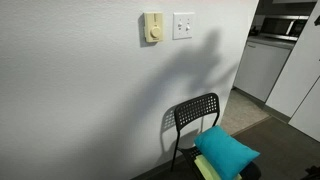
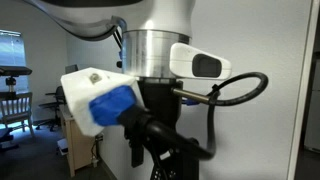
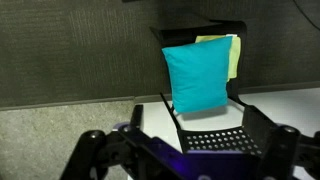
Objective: Turn on the light
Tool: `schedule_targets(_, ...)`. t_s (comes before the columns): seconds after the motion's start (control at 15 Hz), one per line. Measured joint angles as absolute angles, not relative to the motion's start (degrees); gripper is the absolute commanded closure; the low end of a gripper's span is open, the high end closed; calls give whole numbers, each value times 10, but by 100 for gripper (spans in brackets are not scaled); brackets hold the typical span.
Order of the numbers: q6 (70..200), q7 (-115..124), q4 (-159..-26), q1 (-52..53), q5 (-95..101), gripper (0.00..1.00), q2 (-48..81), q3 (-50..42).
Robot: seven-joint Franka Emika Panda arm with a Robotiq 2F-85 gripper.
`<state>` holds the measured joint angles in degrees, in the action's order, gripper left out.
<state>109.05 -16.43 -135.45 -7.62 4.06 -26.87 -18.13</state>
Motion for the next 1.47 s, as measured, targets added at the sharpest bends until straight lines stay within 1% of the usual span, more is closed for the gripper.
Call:
schedule_targets(0.33,1085,-176,-1354,-73,39,0,-267,-173)
schedule_targets(0.73,1043,-227,-1346,-31,41,0,-239,-134)
schedule_targets(1.07,1031,-249,-1307,4,77,0,-157,-83)
schedule_targets(1.47,1006,-300,-1215,25,145,0,-43,-31)
